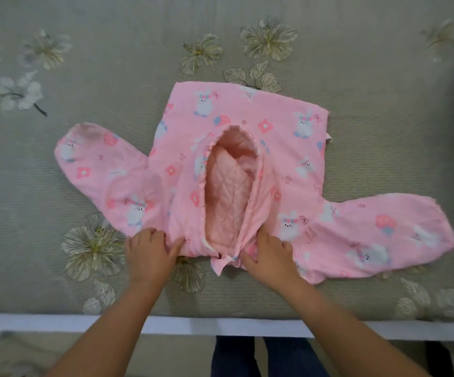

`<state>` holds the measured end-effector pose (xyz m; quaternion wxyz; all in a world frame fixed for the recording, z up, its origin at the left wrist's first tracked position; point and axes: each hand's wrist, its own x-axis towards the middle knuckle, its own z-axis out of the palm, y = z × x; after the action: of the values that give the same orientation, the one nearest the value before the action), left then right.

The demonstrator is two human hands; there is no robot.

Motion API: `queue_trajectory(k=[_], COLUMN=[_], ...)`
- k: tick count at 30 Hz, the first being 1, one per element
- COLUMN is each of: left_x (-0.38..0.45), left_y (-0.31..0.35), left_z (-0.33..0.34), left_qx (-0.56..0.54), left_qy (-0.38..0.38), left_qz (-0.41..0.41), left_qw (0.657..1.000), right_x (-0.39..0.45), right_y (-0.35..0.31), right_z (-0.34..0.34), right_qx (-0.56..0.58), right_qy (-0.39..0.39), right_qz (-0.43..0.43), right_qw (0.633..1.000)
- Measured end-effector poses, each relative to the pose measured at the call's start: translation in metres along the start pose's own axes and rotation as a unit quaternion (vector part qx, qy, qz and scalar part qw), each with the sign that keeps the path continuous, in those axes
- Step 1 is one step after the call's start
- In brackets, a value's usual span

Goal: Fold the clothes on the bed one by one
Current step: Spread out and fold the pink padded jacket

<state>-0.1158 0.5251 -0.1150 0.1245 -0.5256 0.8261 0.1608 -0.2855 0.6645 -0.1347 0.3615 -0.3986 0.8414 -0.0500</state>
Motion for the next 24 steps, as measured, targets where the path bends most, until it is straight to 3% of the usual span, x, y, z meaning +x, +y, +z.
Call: queue_trajectory(k=[4, 8, 14, 19, 24], left_x=[-0.011, -0.011, 0.002, -0.023, -0.086], left_y=[-0.007, 0.009, 0.065, 0.105, 0.101], left_z=[0.004, -0.021, -0.127, -0.233, -0.320], left_qx=[-0.063, -0.126, -0.136, -0.112, -0.028], left_qy=[-0.015, 0.085, 0.253, 0.386, 0.476], left_qz=[0.006, 0.041, 0.079, 0.157, 0.283], left_qw=[0.998, 0.988, 0.955, 0.902, 0.832], right_x=[-0.018, -0.021, -0.024, -0.062, -0.158], right_y=[-0.002, 0.002, -0.019, -0.050, -0.087], right_z=[0.010, -0.007, -0.161, -0.280, -0.349], right_qx=[-0.160, -0.058, 0.102, 0.072, 0.020], right_qy=[0.067, 0.090, 0.272, 0.342, 0.389], right_qz=[-0.053, -0.020, -0.164, -0.229, -0.291], right_qw=[0.983, 0.994, 0.943, 0.909, 0.874])
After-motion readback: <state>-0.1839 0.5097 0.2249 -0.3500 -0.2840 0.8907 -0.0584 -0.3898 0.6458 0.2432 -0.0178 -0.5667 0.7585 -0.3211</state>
